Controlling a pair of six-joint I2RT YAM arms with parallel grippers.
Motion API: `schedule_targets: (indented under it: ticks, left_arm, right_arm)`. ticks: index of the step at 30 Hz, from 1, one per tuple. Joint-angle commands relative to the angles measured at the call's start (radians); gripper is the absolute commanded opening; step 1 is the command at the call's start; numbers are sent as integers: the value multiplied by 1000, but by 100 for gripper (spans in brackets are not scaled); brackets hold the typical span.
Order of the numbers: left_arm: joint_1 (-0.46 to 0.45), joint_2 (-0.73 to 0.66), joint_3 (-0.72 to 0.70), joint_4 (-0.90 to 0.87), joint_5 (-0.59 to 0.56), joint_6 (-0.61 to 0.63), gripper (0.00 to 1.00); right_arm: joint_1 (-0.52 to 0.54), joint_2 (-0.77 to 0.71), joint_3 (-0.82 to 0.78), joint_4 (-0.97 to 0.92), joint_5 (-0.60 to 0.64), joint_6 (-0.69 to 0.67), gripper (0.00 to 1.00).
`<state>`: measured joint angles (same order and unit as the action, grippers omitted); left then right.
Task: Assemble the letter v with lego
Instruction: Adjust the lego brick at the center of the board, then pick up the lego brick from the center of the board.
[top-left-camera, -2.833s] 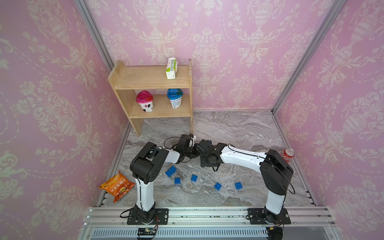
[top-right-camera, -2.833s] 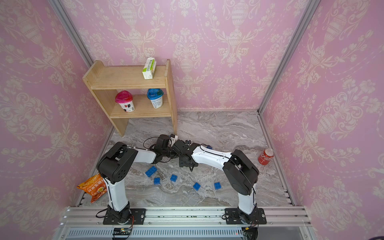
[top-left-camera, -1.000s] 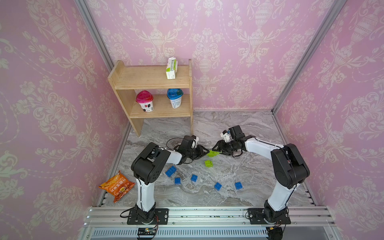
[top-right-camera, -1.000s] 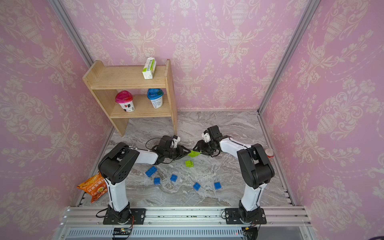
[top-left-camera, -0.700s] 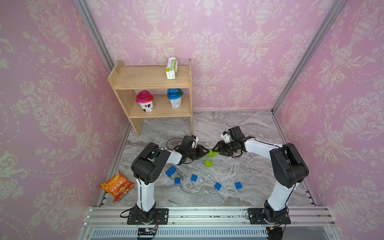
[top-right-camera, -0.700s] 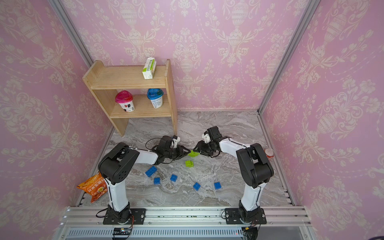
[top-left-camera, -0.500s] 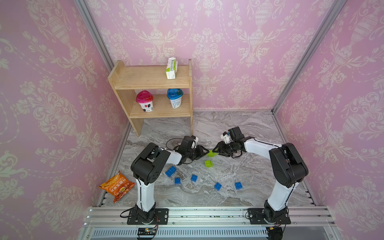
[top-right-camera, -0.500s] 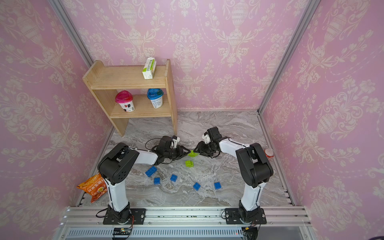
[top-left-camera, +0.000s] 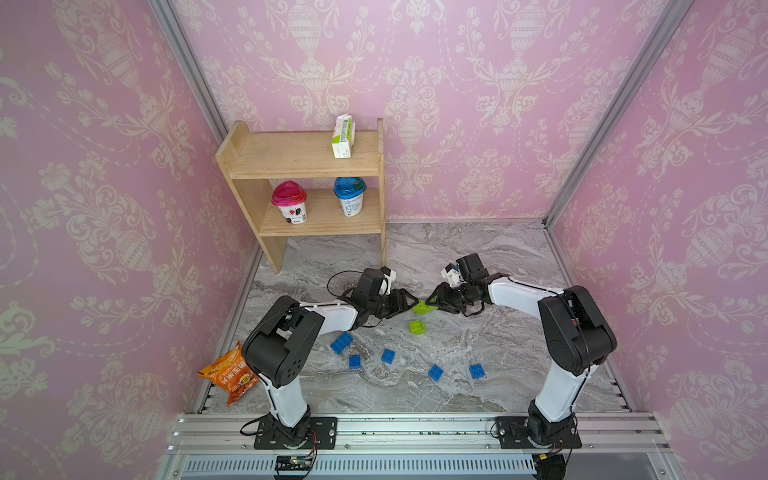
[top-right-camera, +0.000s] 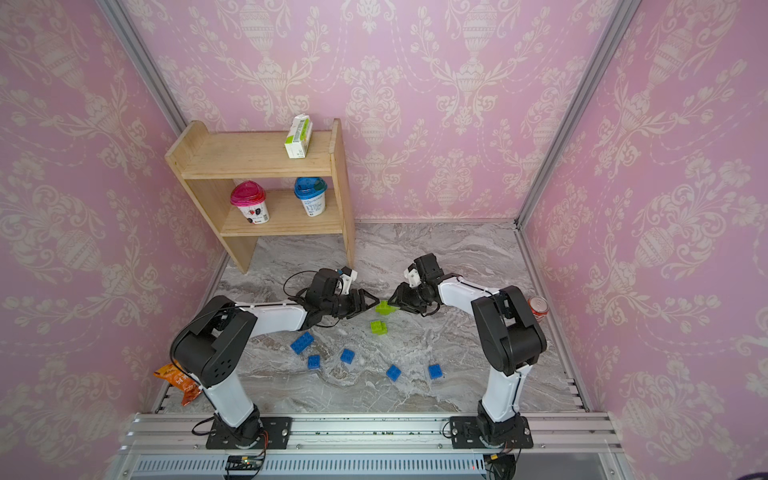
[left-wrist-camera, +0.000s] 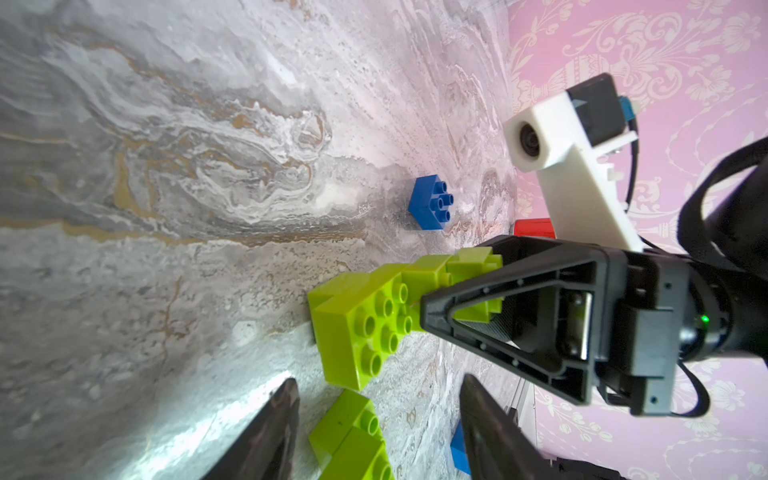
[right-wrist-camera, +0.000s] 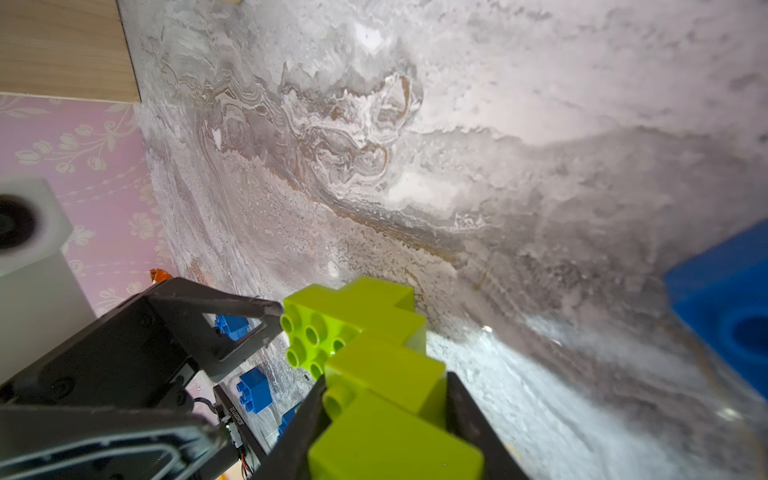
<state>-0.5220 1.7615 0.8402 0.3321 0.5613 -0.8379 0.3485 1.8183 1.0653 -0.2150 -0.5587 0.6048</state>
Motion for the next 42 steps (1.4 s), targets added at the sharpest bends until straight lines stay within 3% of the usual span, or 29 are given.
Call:
schedule_targets:
  ticks: [1, 13, 23, 29, 34, 42]
  left_arm:
    - [-6, -34, -2, -117, -8, 120, 61]
    - [-67, -19, 17, -209, -11, 219, 57]
    - [-149, -112, 22, -400, -13, 266, 53]
    - [-165, -157, 107, -636, -198, 406, 66]
    - [-223, -128, 160, -672, -304, 452, 75]
    - [-282, -65, 209, -713, -380, 502, 71]
  right_arm:
    - [3, -10, 10, -38, 32, -39, 43]
    - [7, -34, 28, -77, 60, -60, 44]
    - [10, -33, 41, -102, 74, -72, 44]
    - [11, -31, 51, -114, 79, -81, 45]
    - [14, -32, 57, -123, 84, -83, 45]
    - [21, -35, 70, -139, 95, -87, 46]
